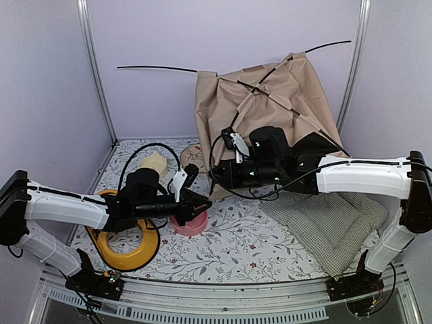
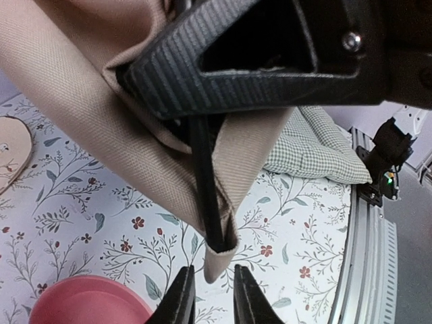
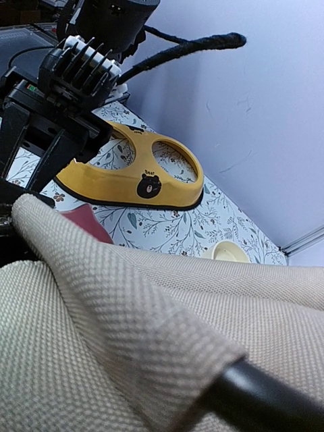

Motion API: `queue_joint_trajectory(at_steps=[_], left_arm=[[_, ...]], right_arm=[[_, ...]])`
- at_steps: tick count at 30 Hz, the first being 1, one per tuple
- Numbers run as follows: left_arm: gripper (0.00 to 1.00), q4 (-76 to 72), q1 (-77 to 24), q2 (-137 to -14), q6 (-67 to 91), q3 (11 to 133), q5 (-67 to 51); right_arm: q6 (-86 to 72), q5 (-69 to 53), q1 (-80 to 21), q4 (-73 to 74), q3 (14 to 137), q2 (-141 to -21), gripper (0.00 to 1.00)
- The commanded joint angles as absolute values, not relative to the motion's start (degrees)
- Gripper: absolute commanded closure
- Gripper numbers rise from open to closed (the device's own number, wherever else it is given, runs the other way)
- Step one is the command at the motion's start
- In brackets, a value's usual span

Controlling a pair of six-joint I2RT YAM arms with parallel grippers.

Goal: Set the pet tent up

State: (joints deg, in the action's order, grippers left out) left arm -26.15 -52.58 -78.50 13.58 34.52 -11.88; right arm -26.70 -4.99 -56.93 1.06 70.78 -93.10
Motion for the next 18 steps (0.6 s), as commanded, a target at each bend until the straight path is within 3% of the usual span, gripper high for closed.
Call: queue_joint_trajectory(at_steps=[1, 10, 18], left_arm=[[0.80, -28.69, -51.99, -79.81, 13.79, 35.03, -10.92], [0.85, -29.53, -51.90, -80.79, 13.80, 36.35, -10.14], [0.79, -29.35, -51.86, -81.17, 13.71, 37.18, -11.05]], right_arm=[[-23.73, -4.66, -56.64, -0.46, 72.87, -93.08, 1.00], [-23.67, -4.57, -56.65, -0.16, 72.47, -93.16, 1.00], [-23.66, -4.39, -56.65, -0.11, 72.42, -93.30, 1.00]])
